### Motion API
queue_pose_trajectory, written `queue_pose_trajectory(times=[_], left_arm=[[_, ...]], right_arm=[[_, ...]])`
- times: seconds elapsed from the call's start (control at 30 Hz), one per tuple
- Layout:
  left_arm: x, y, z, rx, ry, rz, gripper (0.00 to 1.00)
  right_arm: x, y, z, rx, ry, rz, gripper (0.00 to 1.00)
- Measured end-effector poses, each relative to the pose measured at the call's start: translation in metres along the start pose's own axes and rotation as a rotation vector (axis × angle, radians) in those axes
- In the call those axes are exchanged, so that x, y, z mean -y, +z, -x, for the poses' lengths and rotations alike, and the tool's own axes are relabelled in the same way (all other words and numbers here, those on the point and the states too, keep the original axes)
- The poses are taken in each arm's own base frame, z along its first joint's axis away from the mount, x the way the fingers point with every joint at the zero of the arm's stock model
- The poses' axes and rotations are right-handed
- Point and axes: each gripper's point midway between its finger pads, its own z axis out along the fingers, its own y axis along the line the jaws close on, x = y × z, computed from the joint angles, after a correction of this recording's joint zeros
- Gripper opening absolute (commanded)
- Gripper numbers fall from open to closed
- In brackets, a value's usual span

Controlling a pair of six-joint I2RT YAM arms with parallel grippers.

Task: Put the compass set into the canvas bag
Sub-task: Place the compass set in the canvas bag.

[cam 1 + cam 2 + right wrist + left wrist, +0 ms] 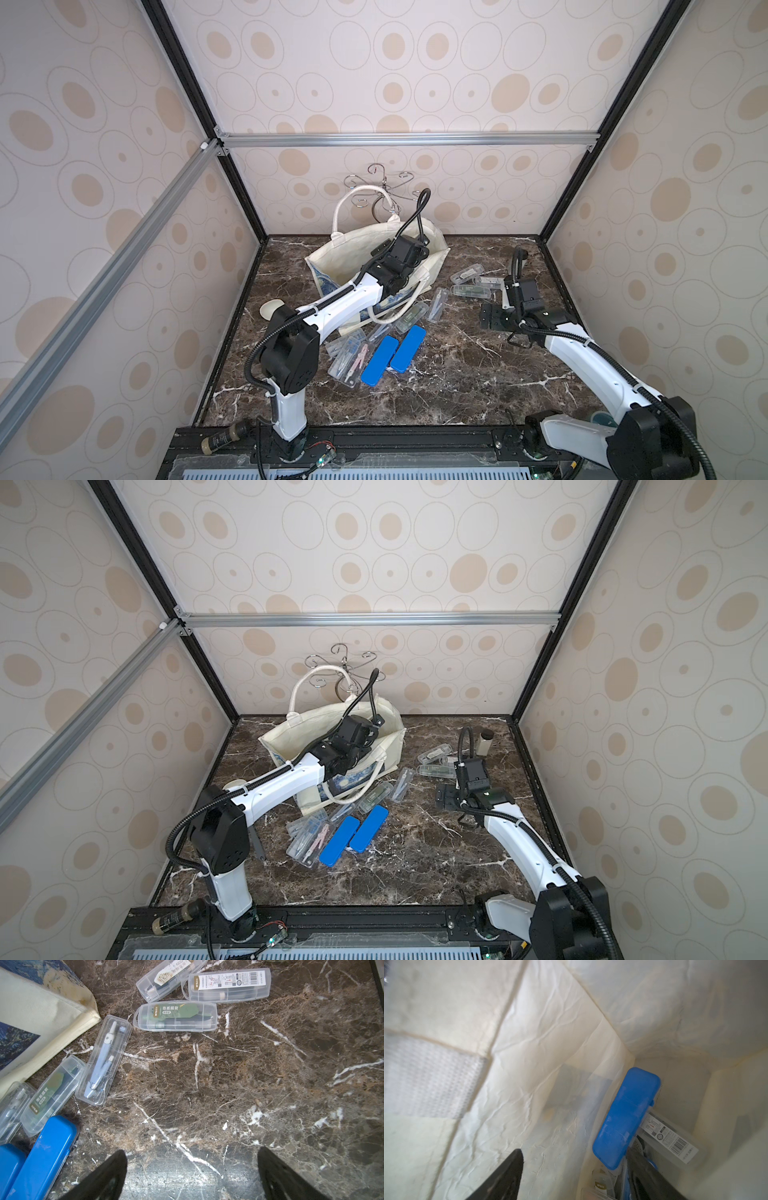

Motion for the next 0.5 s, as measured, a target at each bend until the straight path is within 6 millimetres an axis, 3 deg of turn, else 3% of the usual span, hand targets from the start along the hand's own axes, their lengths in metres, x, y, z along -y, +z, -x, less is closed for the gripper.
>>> queue_pose_trajectory(times=[0.13, 0.23, 0.4, 0.5], left_arm=[[-0.007, -0.013, 0.017, 0.052, -0.054, -0.043, 0.82], [-0.016, -0.034, 0.035, 0.133, -0.124, -0.102, 0.85], [-0.033, -0.091, 0.067, 0.308, -0.269, -0.246, 0.88], [-0.033, -0.125, 0.082, 0.404, -0.341, -0.348, 0.89]], right_arm=[[-0.003, 0.004, 0.008, -0.005, -0.008, -0.002, 1.0], [-0.006, 0.007, 0.018, -0.004, -0.021, -0.003, 1.0], [-0.01, 0.021, 0.036, -0.012, -0.058, -0.017, 1.0], [-0.011, 0.036, 0.042, -0.032, -0.112, -0.021, 1.0]])
